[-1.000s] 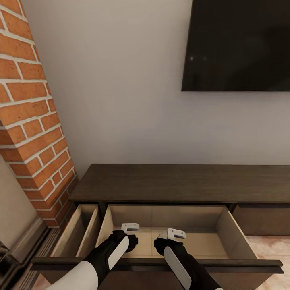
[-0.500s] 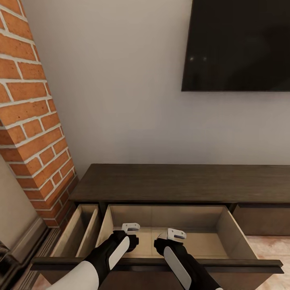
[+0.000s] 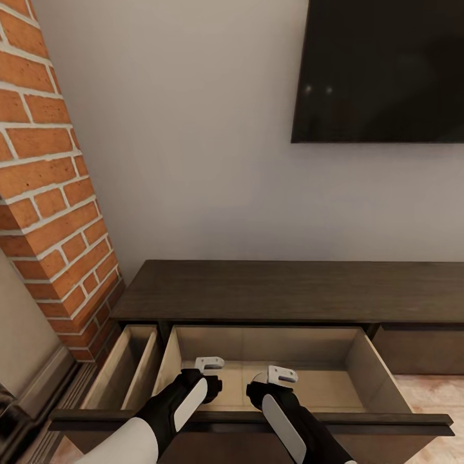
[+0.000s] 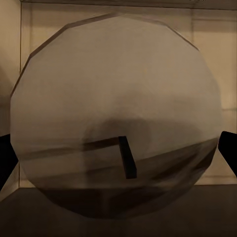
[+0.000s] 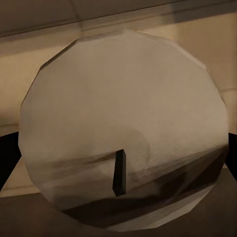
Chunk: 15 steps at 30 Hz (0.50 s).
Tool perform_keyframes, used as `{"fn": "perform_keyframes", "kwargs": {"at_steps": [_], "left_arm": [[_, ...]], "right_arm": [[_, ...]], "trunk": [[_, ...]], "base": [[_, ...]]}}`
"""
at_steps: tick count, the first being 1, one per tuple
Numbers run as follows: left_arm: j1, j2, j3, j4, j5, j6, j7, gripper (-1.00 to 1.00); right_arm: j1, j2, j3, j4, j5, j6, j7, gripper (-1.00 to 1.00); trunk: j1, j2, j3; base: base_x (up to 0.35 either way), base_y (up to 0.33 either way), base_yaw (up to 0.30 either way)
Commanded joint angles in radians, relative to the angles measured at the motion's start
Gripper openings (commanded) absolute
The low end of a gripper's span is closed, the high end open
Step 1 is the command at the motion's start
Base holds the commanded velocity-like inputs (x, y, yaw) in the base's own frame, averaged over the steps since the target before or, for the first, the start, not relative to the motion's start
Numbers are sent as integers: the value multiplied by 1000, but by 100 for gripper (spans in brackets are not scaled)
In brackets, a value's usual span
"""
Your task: Place each of the two pumpkins and all three candles from the living room inside a cabinet in the living room (use any cabinet), then make sure every cabinet is closed, and position the cauldron so it is next to a table in the living room.
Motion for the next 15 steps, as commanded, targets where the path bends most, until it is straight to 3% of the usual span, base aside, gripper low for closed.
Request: {"fn": "perform_keyframes", "kwargs": {"at_steps": [1, 11, 12, 15], "left_arm": [[-1, 1, -6, -2, 9, 2, 11, -100], [-1, -1, -6, -2, 9, 3, 11, -100], [0, -1, -6, -2, 9, 3, 11, -100], [0, 0, -6, -2, 9, 3, 11, -100]], "right_arm": [[-1, 0, 3, -1, -7, 2, -8, -100], [-1, 0, 2, -1, -7, 3, -8, -100], [-1, 0, 2, -1, -7, 3, -8, 100], [-1, 0, 2, -1, -7, 3, -8, 100]], "trunk": [[0, 0, -1], [0, 0, -1], [0, 0, -1], [0, 0, -1]], "base": [[0, 0, 0], [0, 0, 0], [0, 0, 0], [0, 0, 0]]}}
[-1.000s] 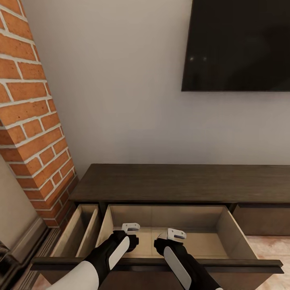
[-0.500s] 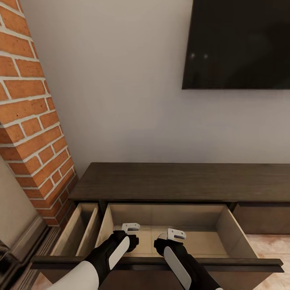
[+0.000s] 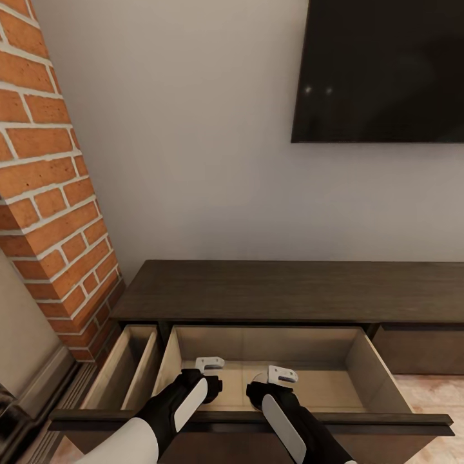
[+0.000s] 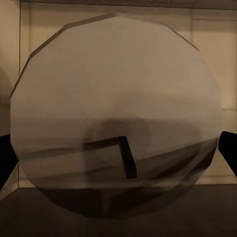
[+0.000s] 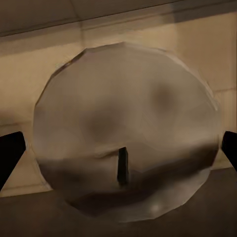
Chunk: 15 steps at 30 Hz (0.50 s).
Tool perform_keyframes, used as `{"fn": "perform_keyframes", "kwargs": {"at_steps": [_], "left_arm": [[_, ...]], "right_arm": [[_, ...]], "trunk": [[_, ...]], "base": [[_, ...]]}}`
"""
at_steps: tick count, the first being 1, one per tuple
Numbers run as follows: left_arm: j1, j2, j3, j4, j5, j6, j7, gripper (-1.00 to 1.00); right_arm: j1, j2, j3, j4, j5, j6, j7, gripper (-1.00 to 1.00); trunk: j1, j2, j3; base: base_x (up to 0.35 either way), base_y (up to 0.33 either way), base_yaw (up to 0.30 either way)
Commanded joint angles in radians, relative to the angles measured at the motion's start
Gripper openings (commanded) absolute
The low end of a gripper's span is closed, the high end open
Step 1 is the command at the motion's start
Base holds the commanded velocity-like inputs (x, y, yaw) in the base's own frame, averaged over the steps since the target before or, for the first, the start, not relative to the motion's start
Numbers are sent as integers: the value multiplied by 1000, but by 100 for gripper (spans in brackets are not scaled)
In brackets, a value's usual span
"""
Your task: Place each of the two pumpkins and all three candles from the living room inside a cabinet in the living room (use any cabinet), then make sure every cabinet is closed, and position the cauldron so it is next to a table in the living room.
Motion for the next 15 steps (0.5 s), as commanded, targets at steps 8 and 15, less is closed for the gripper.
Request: {"fn": "perform_keyframes", "kwargs": {"at_steps": [8, 15], "left_arm": [[0, 1, -6, -2, 9, 3, 11, 100], [0, 0, -6, -2, 9, 3, 11, 100]], "right_arm": [[-1, 0, 3, -1, -7, 2, -8, 100], [-1, 0, 2, -1, -7, 2, -8, 100]], "trunk": [[0, 0, -1], [0, 0, -1]], "base": [[0, 0, 0], [0, 0, 0]]}}
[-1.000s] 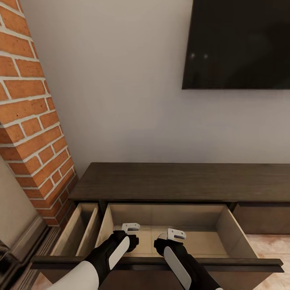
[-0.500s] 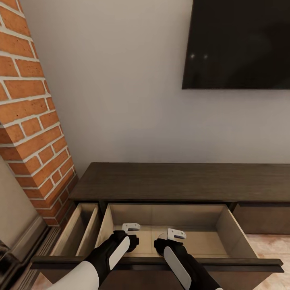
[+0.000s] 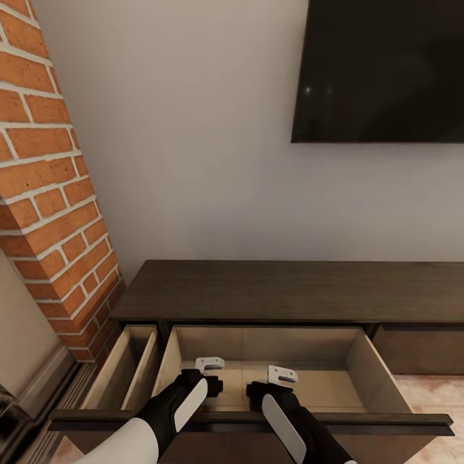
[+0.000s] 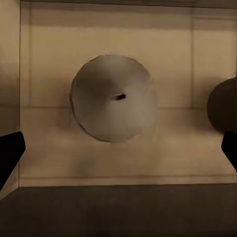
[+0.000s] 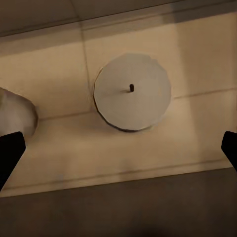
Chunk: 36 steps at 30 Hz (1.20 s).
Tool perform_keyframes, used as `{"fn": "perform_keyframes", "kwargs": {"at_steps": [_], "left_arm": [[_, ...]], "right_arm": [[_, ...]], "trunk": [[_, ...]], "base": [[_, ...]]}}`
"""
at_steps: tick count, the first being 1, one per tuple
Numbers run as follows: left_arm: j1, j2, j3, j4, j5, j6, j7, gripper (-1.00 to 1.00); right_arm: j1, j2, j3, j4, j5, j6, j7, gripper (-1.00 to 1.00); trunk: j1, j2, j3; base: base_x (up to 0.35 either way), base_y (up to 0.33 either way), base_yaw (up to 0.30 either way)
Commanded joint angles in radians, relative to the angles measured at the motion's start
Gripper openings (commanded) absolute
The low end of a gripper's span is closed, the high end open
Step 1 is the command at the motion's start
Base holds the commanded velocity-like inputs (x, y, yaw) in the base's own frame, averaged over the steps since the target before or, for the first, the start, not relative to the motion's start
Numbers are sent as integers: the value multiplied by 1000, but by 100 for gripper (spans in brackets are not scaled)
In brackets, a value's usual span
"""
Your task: Place each of the two pumpkins and all three candles from the living room inside a cabinet in the living room (use any cabinet), then make sure every cabinet is closed, and position the cauldron so it is next to a table in the living room.
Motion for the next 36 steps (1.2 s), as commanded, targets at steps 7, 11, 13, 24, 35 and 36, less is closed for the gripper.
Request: {"fn": "perform_keyframes", "kwargs": {"at_steps": [7, 11, 13, 24, 35, 36], "left_arm": [[-1, 1, -7, -2, 11, 2, 9, 100], [-1, 1, -7, -2, 11, 2, 8, 100], [-1, 1, -7, -2, 11, 2, 8, 100], [-1, 1, -7, -2, 11, 2, 8, 100], [-1, 1, -7, -2, 11, 2, 8, 100], [-1, 1, -7, -2, 11, 2, 8, 100]], "right_arm": [[-1, 0, 3, -1, -7, 2, -8, 100], [-1, 0, 3, -1, -7, 2, -8, 100], [-1, 0, 3, -1, -7, 2, -8, 100], [-1, 0, 3, -1, -7, 2, -8, 100], [-1, 0, 3, -1, -7, 2, -7, 100], [-1, 0, 3, -1, -7, 2, -8, 100]], "trunk": [[0, 0, -1], [0, 0, -1], [-1, 0, 7], [-40, 70, 42], [-82, 147, 76], [-86, 154, 80]], "base": [[0, 0, 0], [0, 0, 0], [0, 0, 0], [0, 0, 0], [0, 0, 0], [0, 0, 0]]}}
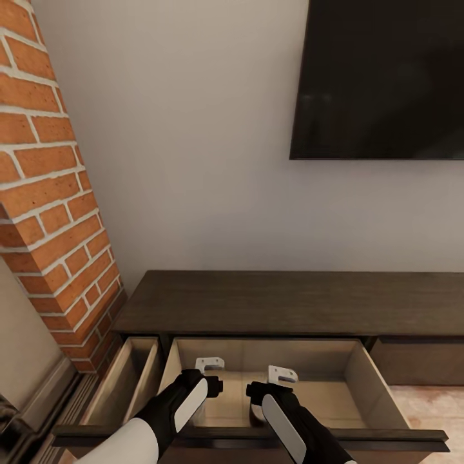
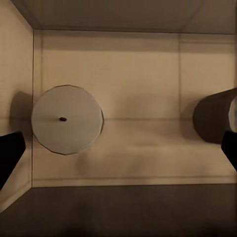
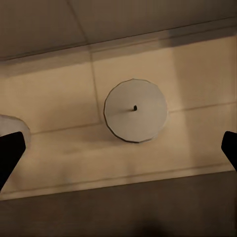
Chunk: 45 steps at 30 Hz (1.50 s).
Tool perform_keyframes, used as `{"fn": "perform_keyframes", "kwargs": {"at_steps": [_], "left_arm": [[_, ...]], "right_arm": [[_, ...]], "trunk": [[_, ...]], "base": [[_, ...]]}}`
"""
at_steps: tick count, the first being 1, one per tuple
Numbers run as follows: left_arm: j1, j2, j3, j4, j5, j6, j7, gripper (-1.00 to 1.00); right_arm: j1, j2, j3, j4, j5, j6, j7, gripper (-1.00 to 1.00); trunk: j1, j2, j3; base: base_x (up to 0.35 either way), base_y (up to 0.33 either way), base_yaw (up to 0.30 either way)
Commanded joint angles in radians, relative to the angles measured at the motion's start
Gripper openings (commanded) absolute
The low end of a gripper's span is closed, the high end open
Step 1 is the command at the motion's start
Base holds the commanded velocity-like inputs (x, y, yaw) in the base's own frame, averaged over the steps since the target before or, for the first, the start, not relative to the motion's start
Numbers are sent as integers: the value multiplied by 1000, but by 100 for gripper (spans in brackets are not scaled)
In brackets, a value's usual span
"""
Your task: Place each of the two pumpkins and all three candles from the living room inside a cabinet in the living room (use any cabinet), then make sure every cabinet is closed, and position the cauldron so it is next to a table in the living room.
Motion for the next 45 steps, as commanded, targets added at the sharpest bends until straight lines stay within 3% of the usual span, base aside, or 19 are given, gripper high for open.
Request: {"fn": "perform_keyframes", "kwargs": {"at_steps": [1, 25, 36, 45], "left_arm": [[-1, 1, -6, -2, 11, 2, 10, 100], [-2, 1, -6, -15, 13, 13, 7, 100], [-2, 2, -2, -45, 72, 114, 7, 100], [-2, 2, 8, -51, 79, 122, 7, 100]], "right_arm": [[-1, 0, 3, -1, -7, 2, -8, 100], [-1, 0, 2, -1, -8, 6, -7, 100], [-1, 0, -1, 1, -11, 37, -13, 100], [-1, -4, -3, 25, -83, 74, -15, 100]], "trunk": [[-4, 7, 2], [-96, 175, 77], [-138, 252, 112], [-173, 315, 140]], "base": [[0, 0, 0], [0, 0, 0], [0, 0, 0], [0, 0, 0]]}}
